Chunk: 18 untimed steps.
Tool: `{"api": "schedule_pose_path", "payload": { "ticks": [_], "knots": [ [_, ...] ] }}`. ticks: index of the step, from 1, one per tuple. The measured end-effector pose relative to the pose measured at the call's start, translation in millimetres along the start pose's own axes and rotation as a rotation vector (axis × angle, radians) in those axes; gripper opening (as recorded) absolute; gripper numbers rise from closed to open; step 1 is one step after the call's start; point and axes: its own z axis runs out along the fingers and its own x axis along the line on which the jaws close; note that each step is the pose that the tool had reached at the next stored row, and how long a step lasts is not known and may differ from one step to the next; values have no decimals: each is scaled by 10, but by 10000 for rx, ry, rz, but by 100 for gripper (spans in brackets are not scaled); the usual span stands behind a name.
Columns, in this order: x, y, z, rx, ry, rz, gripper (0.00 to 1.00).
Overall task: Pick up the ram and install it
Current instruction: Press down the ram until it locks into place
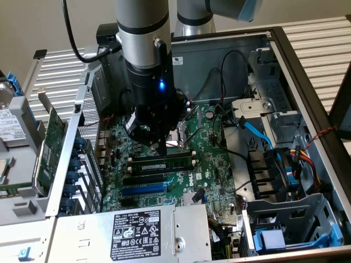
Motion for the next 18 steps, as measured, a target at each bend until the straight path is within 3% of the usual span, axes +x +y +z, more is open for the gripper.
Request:
{"api": "schedule_pose_path", "payload": {
  "ticks": [18],
  "knots": [
    [0,0,0,62,24,2589,11]
  ]
}}
